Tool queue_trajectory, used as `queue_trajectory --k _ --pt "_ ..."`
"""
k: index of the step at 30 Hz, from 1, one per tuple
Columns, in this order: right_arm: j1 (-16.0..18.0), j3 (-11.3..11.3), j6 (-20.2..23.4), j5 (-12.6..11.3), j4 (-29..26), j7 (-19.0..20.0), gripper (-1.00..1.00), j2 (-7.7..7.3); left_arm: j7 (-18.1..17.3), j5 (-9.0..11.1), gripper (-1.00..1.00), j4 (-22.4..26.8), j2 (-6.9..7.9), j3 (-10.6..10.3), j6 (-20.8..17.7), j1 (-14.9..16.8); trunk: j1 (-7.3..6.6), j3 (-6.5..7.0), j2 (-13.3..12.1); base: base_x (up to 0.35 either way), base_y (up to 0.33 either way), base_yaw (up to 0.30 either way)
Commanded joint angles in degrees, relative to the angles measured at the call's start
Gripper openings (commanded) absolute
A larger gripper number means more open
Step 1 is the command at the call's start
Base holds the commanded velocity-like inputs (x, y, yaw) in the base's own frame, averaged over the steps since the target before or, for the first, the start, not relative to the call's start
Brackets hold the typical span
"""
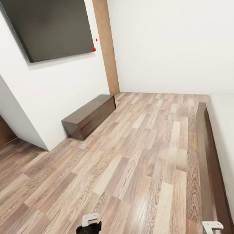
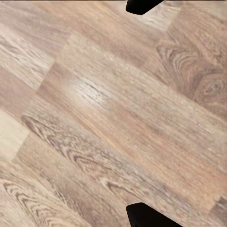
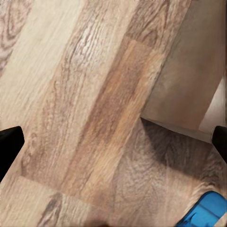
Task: In the bedroom, move the book from the bed onto either nightstand, and place the two sandals side by side next to the bed.
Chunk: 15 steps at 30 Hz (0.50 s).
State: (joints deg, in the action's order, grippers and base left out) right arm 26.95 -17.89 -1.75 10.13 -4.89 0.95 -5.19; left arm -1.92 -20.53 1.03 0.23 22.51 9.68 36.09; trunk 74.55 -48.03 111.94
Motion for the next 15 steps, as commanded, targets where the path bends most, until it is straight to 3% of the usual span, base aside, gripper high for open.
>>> queue_trajectory --k 1,4,15 --pt "0.0 -0.5 -0.2 0.6 0.1 0.1 1.0 0.0 -0.2 -0.4 1.0 -0.1 -0.01 0.5 0.2 0.0 -0.23 0.14 -0.4 0.0 0.0 0.0" --pt "0.0 -0.5 -0.2 0.6 0.1 0.1 1.0 0.0 -0.2 -0.4 1.0 0.0 -0.03 0.5 0.2 0.0 -0.89 0.68 -1.6 0.0 0.0 0.0" --pt "0.0 -0.5 -0.2 0.6 0.1 0.1 1.0 0.0 -0.2 -0.4 1.0 0.0 -0.05 0.5 0.2 0.0 -0.89 0.68 -1.6 0.0 0.0 0.0"
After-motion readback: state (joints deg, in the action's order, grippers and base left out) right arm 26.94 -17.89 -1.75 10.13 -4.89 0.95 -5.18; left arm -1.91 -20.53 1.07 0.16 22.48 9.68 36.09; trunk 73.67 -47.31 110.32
